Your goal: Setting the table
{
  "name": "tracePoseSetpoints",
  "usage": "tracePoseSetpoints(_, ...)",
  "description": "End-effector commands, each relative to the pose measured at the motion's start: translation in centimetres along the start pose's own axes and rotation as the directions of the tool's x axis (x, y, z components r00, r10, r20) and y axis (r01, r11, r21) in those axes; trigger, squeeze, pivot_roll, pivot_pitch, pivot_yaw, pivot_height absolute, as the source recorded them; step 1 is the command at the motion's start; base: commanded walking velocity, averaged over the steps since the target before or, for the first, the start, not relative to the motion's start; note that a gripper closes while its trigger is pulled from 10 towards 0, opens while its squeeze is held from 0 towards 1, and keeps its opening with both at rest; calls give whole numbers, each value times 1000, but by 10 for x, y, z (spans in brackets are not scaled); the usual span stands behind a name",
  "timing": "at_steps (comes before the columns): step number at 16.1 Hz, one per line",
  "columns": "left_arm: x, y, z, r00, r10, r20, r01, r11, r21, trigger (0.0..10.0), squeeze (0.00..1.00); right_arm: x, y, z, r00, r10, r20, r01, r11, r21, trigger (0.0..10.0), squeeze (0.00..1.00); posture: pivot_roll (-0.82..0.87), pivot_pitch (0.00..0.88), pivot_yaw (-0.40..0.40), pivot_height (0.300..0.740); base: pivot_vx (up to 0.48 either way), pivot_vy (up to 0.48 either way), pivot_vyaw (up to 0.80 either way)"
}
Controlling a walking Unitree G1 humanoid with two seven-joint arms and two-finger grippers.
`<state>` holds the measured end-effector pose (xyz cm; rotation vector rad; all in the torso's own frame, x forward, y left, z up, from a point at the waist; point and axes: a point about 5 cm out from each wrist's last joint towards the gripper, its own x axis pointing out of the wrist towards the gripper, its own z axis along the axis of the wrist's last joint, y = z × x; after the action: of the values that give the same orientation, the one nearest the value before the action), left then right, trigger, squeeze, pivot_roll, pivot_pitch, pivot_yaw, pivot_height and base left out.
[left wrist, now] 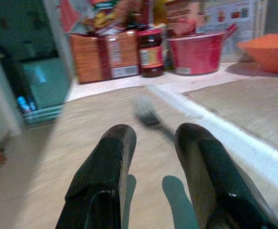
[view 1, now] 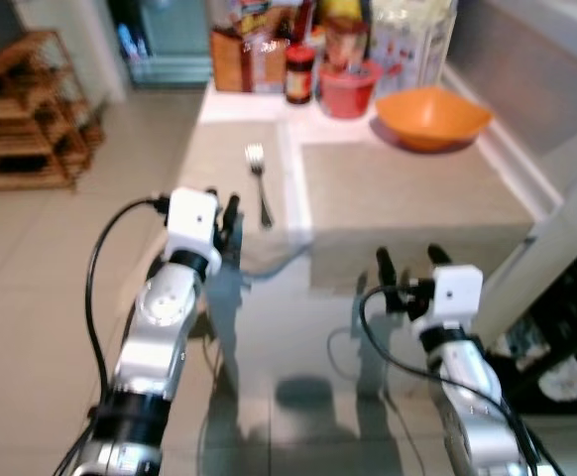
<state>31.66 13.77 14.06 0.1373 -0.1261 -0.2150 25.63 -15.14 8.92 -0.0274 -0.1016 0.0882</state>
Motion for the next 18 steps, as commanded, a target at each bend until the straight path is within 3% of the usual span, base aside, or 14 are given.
tracePoseSetpoints(1,3,-6,6,1000,-15,21,15,1000,13,10000,0,-1,-7,1,1000,-27,1,27,1000,-7,10000,0,25,0,17,740,0,0,700)
tracePoseSetpoints(4,4,-6,6,1000,-12,21,11,1000,23,10000,0,1,-10,1,999,-44,-6,44,999,-8,10000,0,21,0,17,740,0,0,0)
tracePoseSetpoints(8,5,-7,6,1000,-10,19,10,1000,5,10000,0,1,-9,1,999,-41,-5,41,999,-14,10000,0,20,0,19,740,129,-346,0)
tracePoseSetpoints(11,7,-6,7,1000,-9,17,9,1000,2,10000,0,6,-10,16,999,-22,46,24,998,-56,10000,0,20,0,21,740,0,0,0)
tracePoseSetpoints(15,9,-7,4,1000,-5,-9,6,1000,11,10000,0,12,-18,15,998,-44,33,45,998,-47,10000,0,23,0,16,740,0,0,0)
tracePoseSetpoints(18,8,-6,0,1000,0,-23,0,1000,2,10000,0,10,-12,13,999,-30,21,31,999,-37,10000,0,23,0,19,740,0,-445,0)
